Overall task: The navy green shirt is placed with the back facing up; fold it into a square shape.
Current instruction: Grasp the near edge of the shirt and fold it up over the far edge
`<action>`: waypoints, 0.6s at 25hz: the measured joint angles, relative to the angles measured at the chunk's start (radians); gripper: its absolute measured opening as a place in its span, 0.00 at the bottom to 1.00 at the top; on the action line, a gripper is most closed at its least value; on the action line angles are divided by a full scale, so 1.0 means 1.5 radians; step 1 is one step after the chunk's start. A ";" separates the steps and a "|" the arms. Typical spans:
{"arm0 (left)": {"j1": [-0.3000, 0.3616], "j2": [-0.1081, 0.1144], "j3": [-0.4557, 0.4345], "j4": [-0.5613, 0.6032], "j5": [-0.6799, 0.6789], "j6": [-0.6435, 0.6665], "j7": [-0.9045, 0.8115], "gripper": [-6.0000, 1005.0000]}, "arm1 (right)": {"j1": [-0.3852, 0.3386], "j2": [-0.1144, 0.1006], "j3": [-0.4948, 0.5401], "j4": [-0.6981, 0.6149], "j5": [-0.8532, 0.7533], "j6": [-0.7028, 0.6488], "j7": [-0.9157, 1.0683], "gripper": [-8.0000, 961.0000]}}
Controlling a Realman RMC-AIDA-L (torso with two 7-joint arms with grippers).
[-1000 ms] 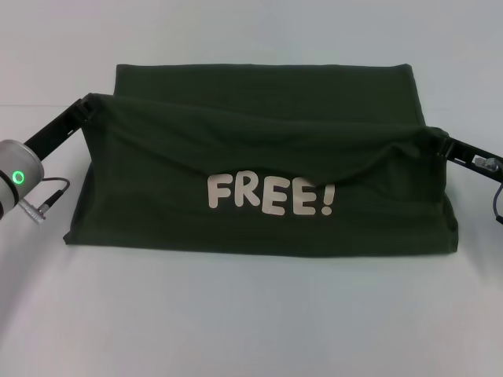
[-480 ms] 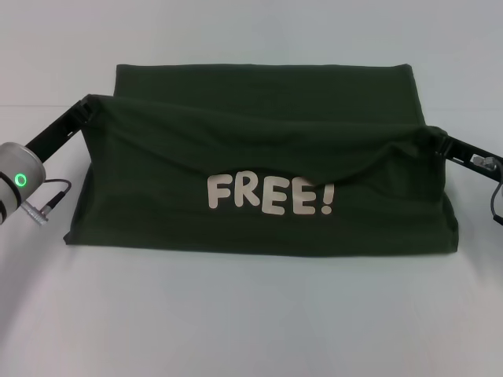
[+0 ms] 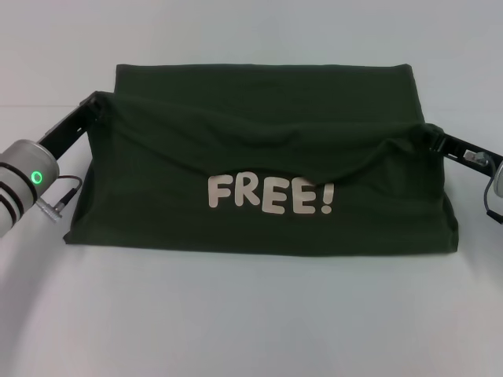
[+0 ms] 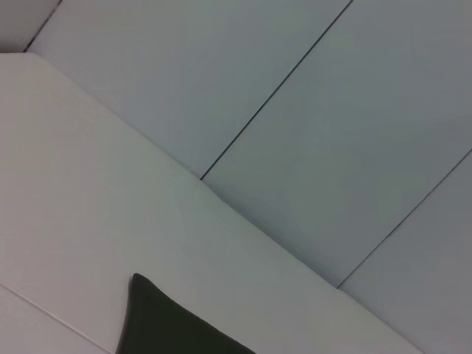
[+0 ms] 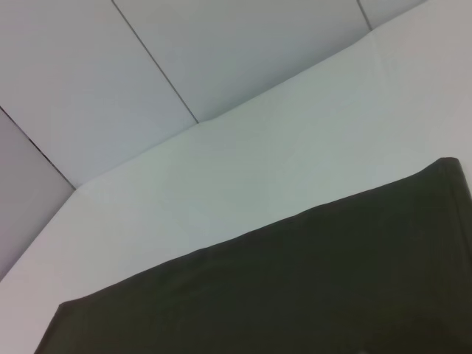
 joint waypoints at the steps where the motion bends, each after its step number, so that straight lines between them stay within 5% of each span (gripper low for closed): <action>1: -0.001 0.000 0.000 -0.001 -0.003 0.000 0.005 0.04 | 0.002 0.000 0.000 0.002 0.000 0.004 -0.004 0.09; 15: -0.015 -0.002 -0.001 -0.047 -0.060 -0.019 0.120 0.06 | 0.021 0.000 -0.001 0.019 -0.003 0.046 -0.026 0.10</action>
